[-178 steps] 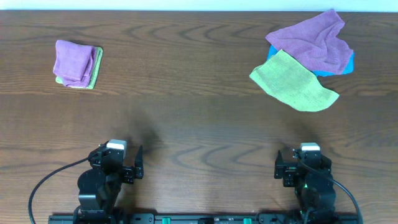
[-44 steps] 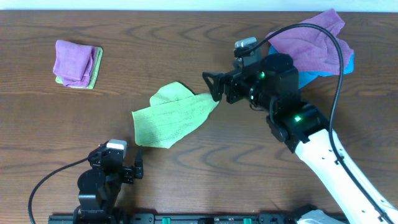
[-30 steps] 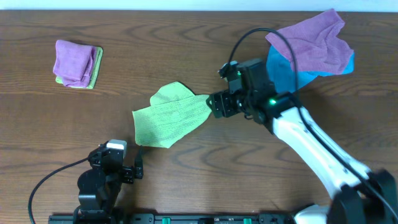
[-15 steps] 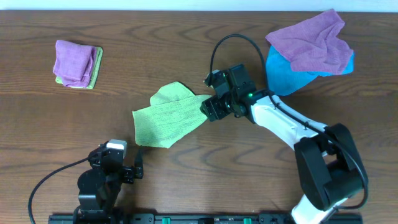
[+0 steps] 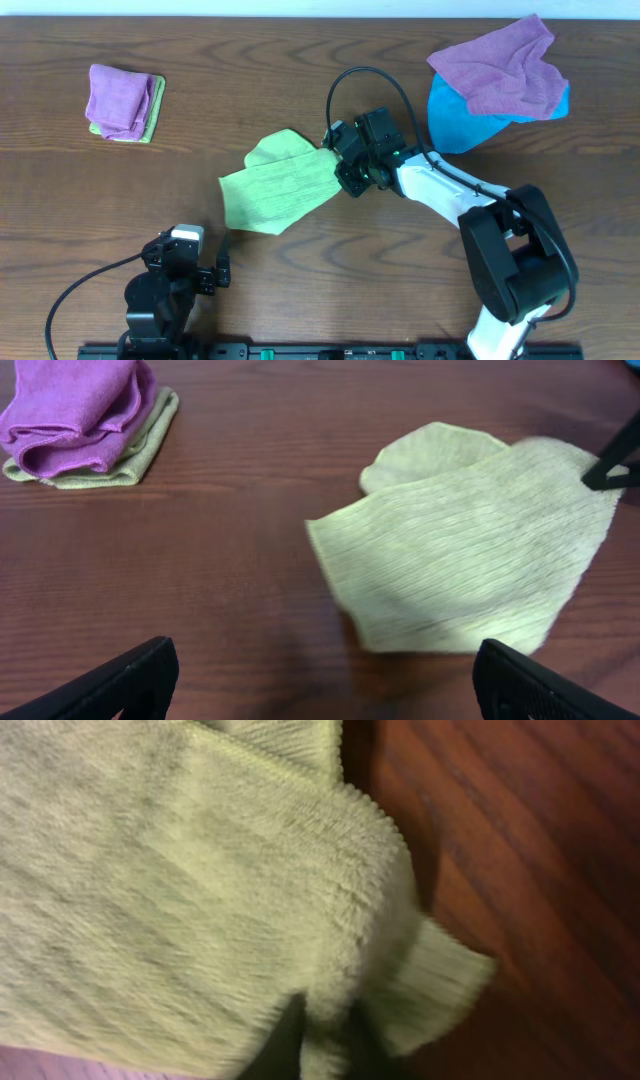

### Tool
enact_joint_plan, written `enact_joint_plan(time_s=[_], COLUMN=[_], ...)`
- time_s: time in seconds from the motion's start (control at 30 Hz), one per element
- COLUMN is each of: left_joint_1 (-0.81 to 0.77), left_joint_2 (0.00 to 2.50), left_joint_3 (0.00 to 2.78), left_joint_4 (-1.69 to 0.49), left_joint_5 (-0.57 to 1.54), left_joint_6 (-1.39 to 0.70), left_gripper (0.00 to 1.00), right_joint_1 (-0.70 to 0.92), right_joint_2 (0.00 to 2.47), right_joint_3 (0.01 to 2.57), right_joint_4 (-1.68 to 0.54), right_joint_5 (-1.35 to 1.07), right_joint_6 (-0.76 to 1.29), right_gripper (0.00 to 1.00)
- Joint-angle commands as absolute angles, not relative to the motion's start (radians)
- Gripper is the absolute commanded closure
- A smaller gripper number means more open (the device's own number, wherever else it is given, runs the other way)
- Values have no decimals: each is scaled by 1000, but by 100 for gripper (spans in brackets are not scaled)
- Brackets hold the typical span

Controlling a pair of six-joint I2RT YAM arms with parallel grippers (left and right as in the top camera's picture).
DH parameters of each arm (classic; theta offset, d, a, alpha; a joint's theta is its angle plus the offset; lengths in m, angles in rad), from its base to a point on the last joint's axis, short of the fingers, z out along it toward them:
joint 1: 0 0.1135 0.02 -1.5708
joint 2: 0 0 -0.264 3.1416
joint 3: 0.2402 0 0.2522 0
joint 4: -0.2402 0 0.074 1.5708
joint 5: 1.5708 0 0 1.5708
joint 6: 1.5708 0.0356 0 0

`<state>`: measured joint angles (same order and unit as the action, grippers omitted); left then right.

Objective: Fold the cloth

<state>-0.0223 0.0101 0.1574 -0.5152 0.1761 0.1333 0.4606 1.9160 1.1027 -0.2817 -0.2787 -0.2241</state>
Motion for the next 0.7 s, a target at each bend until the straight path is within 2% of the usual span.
enact_joint_plan(time_s=[0.0,0.2,0.63,0.67], left_joint_1=[-18,-18,-18,-18], left_joint_2=[4,4,4,4], left_joint_3=[142,142,142,142], left_joint_4=[-514,-514,-514,-514], left_joint_5=[173,173,173,173], left_joint_6=[131,131,131,131], left_gripper=[5,5,5,5], right_joint_1=[465,465,466,466], right_joint_2=[1926,1843,1449,1428], right_joint_3=[1111,1155,1525,1546], right_joint_4=[-283,-298,-403,-416], right_joint_5=[-292,-326,-289,-300], right_joint_6=[-151,15,15,14], right_gripper=[99,99,99,66])
